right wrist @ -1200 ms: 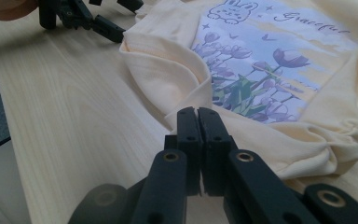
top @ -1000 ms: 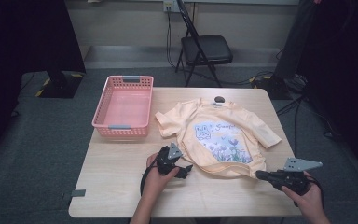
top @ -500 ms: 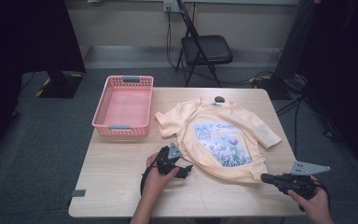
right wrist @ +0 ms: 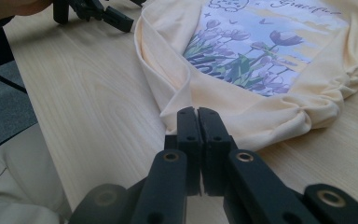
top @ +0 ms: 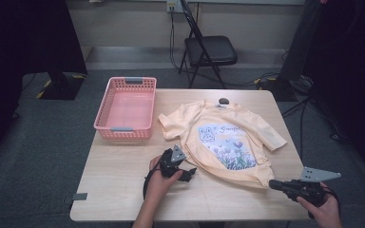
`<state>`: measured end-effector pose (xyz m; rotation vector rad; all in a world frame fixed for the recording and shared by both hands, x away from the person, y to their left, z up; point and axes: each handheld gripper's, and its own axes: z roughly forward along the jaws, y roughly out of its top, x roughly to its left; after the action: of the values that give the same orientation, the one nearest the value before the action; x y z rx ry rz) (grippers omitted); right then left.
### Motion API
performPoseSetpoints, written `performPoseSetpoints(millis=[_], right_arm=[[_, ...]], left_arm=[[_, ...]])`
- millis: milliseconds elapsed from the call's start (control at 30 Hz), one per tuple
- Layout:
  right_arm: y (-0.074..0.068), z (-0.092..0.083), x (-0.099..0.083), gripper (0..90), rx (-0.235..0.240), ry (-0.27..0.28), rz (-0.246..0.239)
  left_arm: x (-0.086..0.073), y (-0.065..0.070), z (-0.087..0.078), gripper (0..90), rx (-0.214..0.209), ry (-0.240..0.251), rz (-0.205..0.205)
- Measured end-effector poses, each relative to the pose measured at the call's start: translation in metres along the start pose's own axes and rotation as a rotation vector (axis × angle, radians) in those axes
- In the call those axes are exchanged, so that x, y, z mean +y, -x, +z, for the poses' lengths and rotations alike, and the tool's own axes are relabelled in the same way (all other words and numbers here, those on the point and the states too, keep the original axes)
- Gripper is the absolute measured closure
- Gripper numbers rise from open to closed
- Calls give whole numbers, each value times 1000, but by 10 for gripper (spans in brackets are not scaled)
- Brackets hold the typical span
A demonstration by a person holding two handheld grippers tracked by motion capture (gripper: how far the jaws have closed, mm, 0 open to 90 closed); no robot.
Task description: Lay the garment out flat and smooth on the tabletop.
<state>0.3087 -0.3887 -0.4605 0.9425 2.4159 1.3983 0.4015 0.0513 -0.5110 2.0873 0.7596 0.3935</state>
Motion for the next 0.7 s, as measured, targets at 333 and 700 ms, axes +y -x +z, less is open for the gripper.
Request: performPoseSetpoints(millis=[333,700], right_arm=[[0,-6,-5,886,-6,-4,6],[-2,-10,-10,886,-10,-8,5]], left_arm=[[0,0,0,147,0,0,0],[0,0,0,148,0,0,0]])
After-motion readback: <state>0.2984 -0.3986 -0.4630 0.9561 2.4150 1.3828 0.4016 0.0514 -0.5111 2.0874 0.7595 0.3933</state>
